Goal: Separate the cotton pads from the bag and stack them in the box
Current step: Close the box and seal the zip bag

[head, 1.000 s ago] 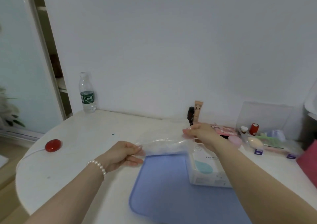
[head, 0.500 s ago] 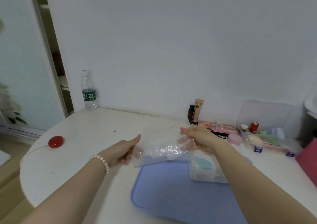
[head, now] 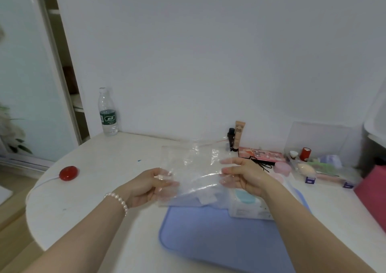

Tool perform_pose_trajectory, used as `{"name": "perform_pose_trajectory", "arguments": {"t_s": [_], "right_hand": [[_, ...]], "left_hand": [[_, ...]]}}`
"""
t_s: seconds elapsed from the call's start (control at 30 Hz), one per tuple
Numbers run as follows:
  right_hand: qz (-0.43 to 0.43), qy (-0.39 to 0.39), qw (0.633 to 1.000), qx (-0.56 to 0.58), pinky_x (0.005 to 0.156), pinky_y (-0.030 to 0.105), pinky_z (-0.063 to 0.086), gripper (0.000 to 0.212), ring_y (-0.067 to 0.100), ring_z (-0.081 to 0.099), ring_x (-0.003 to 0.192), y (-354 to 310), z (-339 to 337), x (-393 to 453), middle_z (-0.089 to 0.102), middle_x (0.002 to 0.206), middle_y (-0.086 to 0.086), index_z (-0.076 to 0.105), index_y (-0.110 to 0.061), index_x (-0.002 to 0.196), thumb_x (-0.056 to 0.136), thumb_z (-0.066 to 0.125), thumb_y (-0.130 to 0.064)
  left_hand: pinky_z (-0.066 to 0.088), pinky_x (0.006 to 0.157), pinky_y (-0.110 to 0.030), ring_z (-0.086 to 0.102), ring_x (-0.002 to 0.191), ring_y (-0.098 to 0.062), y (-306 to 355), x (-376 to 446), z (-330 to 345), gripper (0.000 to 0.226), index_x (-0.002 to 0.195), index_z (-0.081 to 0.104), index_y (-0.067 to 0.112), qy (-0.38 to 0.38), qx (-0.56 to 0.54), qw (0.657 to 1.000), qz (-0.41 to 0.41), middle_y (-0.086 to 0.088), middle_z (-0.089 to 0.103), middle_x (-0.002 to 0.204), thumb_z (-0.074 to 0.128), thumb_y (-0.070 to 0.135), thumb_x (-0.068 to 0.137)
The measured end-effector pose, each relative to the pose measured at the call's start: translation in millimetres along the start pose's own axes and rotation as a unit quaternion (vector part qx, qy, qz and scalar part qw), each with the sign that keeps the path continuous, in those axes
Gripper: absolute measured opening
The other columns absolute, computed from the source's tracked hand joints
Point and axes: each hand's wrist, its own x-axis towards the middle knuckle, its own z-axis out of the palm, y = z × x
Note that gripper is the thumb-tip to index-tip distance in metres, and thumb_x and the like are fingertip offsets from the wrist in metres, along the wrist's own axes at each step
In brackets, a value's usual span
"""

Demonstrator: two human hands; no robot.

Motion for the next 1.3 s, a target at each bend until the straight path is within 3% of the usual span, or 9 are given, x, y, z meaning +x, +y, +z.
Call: {"name": "perform_pose_trajectory", "arguments": {"t_s": [0.17, 0.33, 0.53, 0.67, 0.8, 0.9, 1.0, 1.2, 1.3], "right_hand": [[-0.048, 0.041, 0.998, -0.031, 0.065, 0.034, 0.057, 0.028, 0.023, 0.065, 0.066, -19.9, 15.4, -0.5, 0.068, 0.078, 0.011, 0.062, -0.007, 0.094, 0.081, 0.067, -0.032], [-0.07, 0.07, 0.994, -0.051, 0.059, 0.029, 0.057, 0.024, 0.021, 0.067, 0.064, -28.1, 23.6, -3.7, 0.066, 0.08, 0.012, 0.055, -0.005, 0.075, 0.092, 0.058, -0.022], [-0.103, 0.098, 0.99, -0.01, 0.05, 0.027, 0.055, 0.011, 0.021, 0.063, 0.051, -23.3, 18.6, -13.7, 0.068, 0.086, 0.018, 0.051, -0.003, 0.089, 0.097, 0.045, -0.009], [-0.113, 0.086, 0.989, -0.034, 0.05, 0.024, 0.052, 0.006, 0.018, 0.062, 0.053, -25.6, 12.2, -24.0, 0.07, 0.084, 0.01, 0.06, -0.008, 0.093, 0.091, 0.057, -0.013], [-0.123, 0.084, 0.986, -0.071, 0.055, 0.026, 0.042, 0.006, 0.018, 0.061, 0.053, -27.0, 11.2, -29.1, 0.072, 0.081, 0.009, 0.068, -0.01, 0.089, 0.087, 0.062, -0.012], [-0.128, 0.082, 0.986, -0.065, 0.057, 0.026, 0.046, 0.008, 0.014, 0.057, 0.052, -26.2, 10.6, -31.3, 0.073, 0.075, 0.006, 0.069, -0.007, 0.089, 0.086, 0.063, -0.009], [-0.123, 0.061, 0.989, -0.053, 0.046, 0.019, 0.047, 0.007, 0.012, 0.062, 0.048, -27.0, 8.5, -36.4, 0.071, 0.066, 0.004, 0.068, -0.004, 0.086, 0.085, 0.062, -0.006], [-0.12, 0.042, 0.988, -0.093, 0.044, 0.019, 0.045, 0.01, 0.018, 0.064, 0.049, -29.3, -0.8, -41.7, 0.07, 0.064, 0.01, 0.066, -0.002, 0.079, 0.086, 0.061, -0.008], [-0.115, 0.025, 0.986, -0.121, 0.045, 0.02, 0.046, 0.012, 0.017, 0.065, 0.05, -32.1, -3.9, -43.6, 0.07, 0.062, 0.008, 0.065, -0.004, 0.077, 0.087, 0.06, -0.01]], "left_hand": [[0.058, 0.059, -0.041, 0.069, 0.077, -0.035, 0.0, -12.3, 10.0, 0.011, 0.101, 0.054, 0.006, -0.042, -0.009, 0.998, -0.048, -0.026, 0.065, 0.099, 0.046, 0.011, 0.096], [0.051, 0.081, -0.05, 0.059, 0.096, -0.042, -12.2, -8.4, 2.4, 0.033, 0.102, 0.058, 0.01, -0.067, -0.001, 0.993, -0.097, -0.024, 0.064, 0.108, 0.042, 0.038, 0.097], [0.05, 0.066, -0.045, 0.063, 0.086, -0.039, -26.8, -11.0, 14.8, 0.042, 0.12, 0.057, 0.022, -0.086, -0.064, 0.992, -0.072, -0.014, 0.06, 0.118, 0.033, 0.048, 0.097], [0.05, 0.055, -0.037, 0.06, 0.089, -0.034, -27.3, -17.3, 28.7, 0.041, 0.123, 0.055, 0.023, -0.071, -0.043, 0.996, -0.03, -0.011, 0.057, 0.121, 0.045, 0.046, 0.091], [0.042, 0.07, -0.033, 0.063, 0.096, -0.023, -11.8, -21.9, 35.8, 0.051, 0.113, 0.061, 0.022, -0.01, 0.037, 0.998, 0.048, 0.003, 0.068, 0.114, 0.055, 0.055, 0.075], [0.043, 0.08, -0.033, 0.067, 0.096, -0.018, 7.0, -21.6, 35.9, 0.031, 0.103, 0.064, 0.016, 0.039, 0.022, 0.989, 0.14, 0.002, 0.073, 0.102, 0.051, 0.041, 0.088], [0.052, 0.074, -0.027, 0.071, 0.081, -0.015, 21.9, -24.6, 35.3, 0.018, 0.094, 0.064, 0.008, 0.063, -0.031, 0.979, 0.189, -0.002, 0.075, 0.085, 0.049, 0.019, 0.095], [0.057, 0.055, -0.021, 0.07, 0.061, -0.014, 25.8, -34.1, 39.0, 0.017, 0.085, 0.061, 0.001, 0.088, -0.044, 0.975, 0.2, -0.006, 0.073, 0.069, 0.05, 0.009, 0.095], [0.057, 0.057, -0.022, 0.071, 0.063, -0.015, 22.9, -35.2, 39.3, 0.019, 0.085, 0.062, 0.0, 0.079, -0.048, 0.978, 0.189, -0.008, 0.073, 0.071, 0.049, 0.01, 0.095]]}}
